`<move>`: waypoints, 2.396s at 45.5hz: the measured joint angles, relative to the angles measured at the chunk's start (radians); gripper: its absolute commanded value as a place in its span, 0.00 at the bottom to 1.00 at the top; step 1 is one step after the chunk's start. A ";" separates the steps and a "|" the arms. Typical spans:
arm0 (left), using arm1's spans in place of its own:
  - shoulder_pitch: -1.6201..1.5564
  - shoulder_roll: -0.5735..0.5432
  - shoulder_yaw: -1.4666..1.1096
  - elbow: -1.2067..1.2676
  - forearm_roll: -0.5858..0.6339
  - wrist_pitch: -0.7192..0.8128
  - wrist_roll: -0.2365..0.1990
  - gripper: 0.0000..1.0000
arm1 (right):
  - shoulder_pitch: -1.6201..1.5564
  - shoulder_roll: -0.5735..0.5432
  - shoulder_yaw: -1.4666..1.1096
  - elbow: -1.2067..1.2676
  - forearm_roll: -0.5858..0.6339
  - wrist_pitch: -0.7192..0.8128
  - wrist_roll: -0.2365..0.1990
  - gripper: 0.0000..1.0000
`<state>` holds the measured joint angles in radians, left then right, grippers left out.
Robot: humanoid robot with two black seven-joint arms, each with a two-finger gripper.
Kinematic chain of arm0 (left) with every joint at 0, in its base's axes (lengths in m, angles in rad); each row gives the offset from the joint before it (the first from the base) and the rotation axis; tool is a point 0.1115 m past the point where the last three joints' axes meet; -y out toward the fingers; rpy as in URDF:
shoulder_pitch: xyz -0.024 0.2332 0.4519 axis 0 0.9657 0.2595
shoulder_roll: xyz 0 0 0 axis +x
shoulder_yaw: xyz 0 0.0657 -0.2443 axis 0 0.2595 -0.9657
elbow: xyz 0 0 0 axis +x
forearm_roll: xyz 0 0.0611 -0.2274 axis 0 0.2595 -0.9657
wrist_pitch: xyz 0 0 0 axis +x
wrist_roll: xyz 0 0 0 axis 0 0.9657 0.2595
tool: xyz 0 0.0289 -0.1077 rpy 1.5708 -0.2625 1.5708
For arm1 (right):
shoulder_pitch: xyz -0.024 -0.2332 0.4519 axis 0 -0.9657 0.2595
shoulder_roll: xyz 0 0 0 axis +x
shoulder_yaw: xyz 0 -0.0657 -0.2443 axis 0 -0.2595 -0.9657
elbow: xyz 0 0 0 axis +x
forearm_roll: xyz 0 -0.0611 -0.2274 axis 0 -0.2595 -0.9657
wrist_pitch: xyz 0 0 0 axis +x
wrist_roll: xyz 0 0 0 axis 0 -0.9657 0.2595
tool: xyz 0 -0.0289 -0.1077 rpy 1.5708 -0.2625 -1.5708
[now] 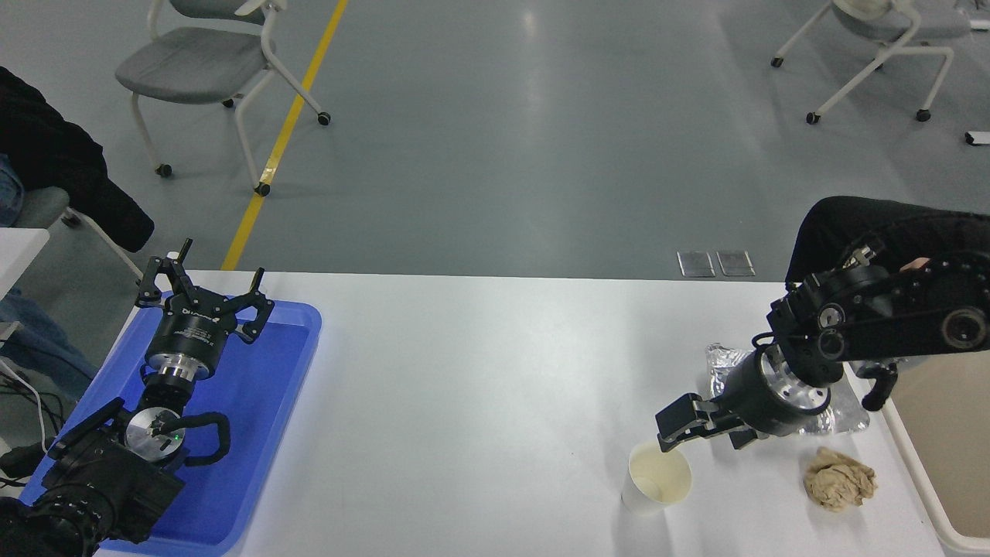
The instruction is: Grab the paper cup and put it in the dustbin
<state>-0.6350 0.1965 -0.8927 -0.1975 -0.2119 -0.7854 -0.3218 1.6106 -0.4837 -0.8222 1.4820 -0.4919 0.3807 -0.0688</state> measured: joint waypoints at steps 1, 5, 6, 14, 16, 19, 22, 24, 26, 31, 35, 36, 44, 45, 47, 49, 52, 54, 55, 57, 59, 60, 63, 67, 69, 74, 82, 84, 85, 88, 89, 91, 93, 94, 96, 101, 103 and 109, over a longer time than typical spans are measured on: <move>0.000 0.000 0.000 0.000 0.000 0.000 0.000 1.00 | -0.013 0.000 0.006 -0.008 -0.007 -0.002 0.000 1.00; 0.000 0.000 0.000 0.000 0.000 0.000 0.000 1.00 | -0.071 0.002 0.035 -0.043 -0.043 -0.011 0.000 1.00; 0.000 0.000 0.000 0.000 0.000 0.000 0.000 1.00 | -0.084 0.002 0.042 -0.052 -0.051 -0.012 0.000 1.00; 0.000 0.000 0.000 0.000 0.000 0.000 0.000 1.00 | -0.178 0.009 0.092 -0.112 -0.094 -0.021 0.000 0.98; 0.000 0.000 0.000 0.000 0.000 0.000 0.001 1.00 | -0.198 0.011 0.103 -0.124 -0.102 -0.023 0.000 0.95; 0.000 0.000 0.000 0.000 0.000 0.000 0.001 1.00 | -0.220 0.012 0.116 -0.138 -0.111 -0.024 0.000 0.88; 0.001 0.000 0.000 0.000 0.000 0.000 0.001 1.00 | -0.240 0.014 0.126 -0.149 -0.120 -0.025 0.000 0.73; 0.001 0.000 0.000 0.000 0.000 0.000 0.001 1.00 | -0.251 0.015 0.130 -0.154 -0.124 -0.026 0.001 0.59; 0.001 0.000 0.000 0.000 0.000 0.000 0.001 1.00 | -0.262 0.016 0.135 -0.160 -0.128 -0.026 0.002 0.44; 0.001 0.000 0.000 0.000 0.000 0.000 0.001 1.00 | -0.281 0.017 0.145 -0.171 -0.135 -0.028 0.004 0.27; 0.001 0.000 0.000 0.000 0.000 0.000 0.000 1.00 | -0.295 0.017 0.154 -0.181 -0.140 -0.029 0.006 0.00; 0.001 0.000 0.000 0.000 0.000 0.000 0.000 1.00 | -0.296 0.017 0.154 -0.182 -0.141 -0.029 0.006 0.00; 0.001 -0.001 0.000 0.000 0.000 0.000 0.000 1.00 | -0.309 0.017 0.161 -0.191 -0.161 -0.040 0.008 0.00; 0.001 -0.001 0.000 0.000 0.000 0.000 0.000 1.00 | -0.310 0.017 0.162 -0.192 -0.164 -0.043 0.008 0.00; 0.001 -0.001 0.000 0.000 0.000 0.000 0.000 1.00 | -0.311 0.017 0.163 -0.192 -0.167 -0.046 0.008 0.00; 0.001 -0.001 0.000 0.000 0.000 0.000 0.000 1.00 | -0.311 0.016 0.164 -0.193 -0.170 -0.049 0.008 0.00; 0.001 -0.001 0.000 0.000 0.000 0.000 0.000 1.00 | -0.309 0.015 0.164 -0.194 -0.173 -0.052 0.009 0.00; 0.001 -0.001 0.000 0.000 0.000 0.000 0.000 1.00 | -0.302 0.014 0.162 -0.194 -0.174 -0.053 0.009 0.00; 0.001 -0.001 0.000 0.000 0.000 0.000 0.000 1.00 | -0.299 0.014 0.161 -0.194 -0.175 -0.053 0.009 0.00; 0.001 -0.001 0.000 0.000 0.000 0.000 0.000 1.00 | -0.292 0.013 0.159 -0.194 -0.175 -0.054 0.009 0.00; 0.000 -0.001 0.000 0.000 0.000 0.000 0.001 1.00 | -0.282 0.012 0.157 -0.193 -0.175 -0.054 0.009 0.00; 0.000 -0.001 0.000 0.000 0.000 0.000 0.001 1.00 | -0.278 0.012 0.156 -0.192 -0.175 -0.054 0.009 0.00; 0.000 -0.001 0.000 0.000 0.000 0.000 0.001 1.00 | -0.260 0.009 0.150 -0.186 -0.171 -0.051 0.010 0.00; 0.000 -0.002 0.000 0.000 0.000 0.000 0.001 1.00 | -0.216 0.002 0.128 -0.167 -0.163 -0.046 0.010 0.00; 0.000 -0.002 0.000 0.000 0.000 0.000 0.001 1.00 | -0.191 -0.004 0.116 -0.157 -0.157 -0.045 0.010 0.00; 0.000 -0.001 0.000 0.000 0.000 0.000 0.001 1.00 | -0.088 -0.022 0.062 -0.108 -0.117 -0.038 0.009 0.00; 0.001 0.000 0.000 0.000 0.000 0.000 0.001 1.00 | 0.119 -0.039 -0.049 -0.019 -0.032 -0.016 0.008 0.00; 0.001 0.000 0.000 0.000 0.000 0.000 0.001 1.00 | 0.186 -0.042 -0.084 0.008 -0.009 -0.005 0.008 0.00; 0.001 0.000 0.000 0.000 0.000 0.000 0.001 1.00 | 0.212 -0.043 -0.097 0.018 -0.001 0.000 0.008 0.00; 0.001 0.000 0.000 0.000 0.000 0.000 0.001 1.00 | 0.302 -0.045 -0.138 0.051 0.028 0.019 0.008 0.00; 0.001 0.001 0.000 0.000 0.000 0.000 0.001 1.00 | 0.330 -0.045 -0.150 0.061 0.038 0.025 0.007 0.00; 0.001 0.001 0.000 0.000 0.000 0.000 0.001 1.00 | 0.390 -0.046 -0.172 0.080 0.062 0.040 0.008 0.00; 0.001 0.001 0.000 0.000 0.000 0.000 0.001 1.00 | 0.448 -0.045 -0.194 0.098 0.086 0.055 0.007 0.00; 0.001 0.001 0.000 0.000 0.000 0.000 0.001 1.00 | 0.469 -0.045 -0.201 0.103 0.094 0.060 0.008 0.00; 0.000 0.001 0.000 0.000 0.000 0.000 0.001 1.00 | 0.522 -0.040 -0.217 0.118 0.115 0.076 0.006 0.00; 0.000 0.001 0.000 0.000 0.000 0.000 0.001 1.00 | 0.630 -0.027 -0.247 0.146 0.154 0.108 0.005 0.00; 0.000 0.001 0.000 0.000 0.000 0.000 0.001 1.00 | 0.668 -0.021 -0.259 0.156 0.169 0.121 0.004 0.00; 0.000 0.001 0.000 0.000 0.000 0.000 0.001 1.00 | 0.749 -0.008 -0.289 0.175 0.197 0.145 0.003 0.00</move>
<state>-0.6352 0.1978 -0.8932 -0.1977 -0.2117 -0.7854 -0.3206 2.3598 -0.4917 -1.1108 1.6566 -0.2946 0.5252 -0.0656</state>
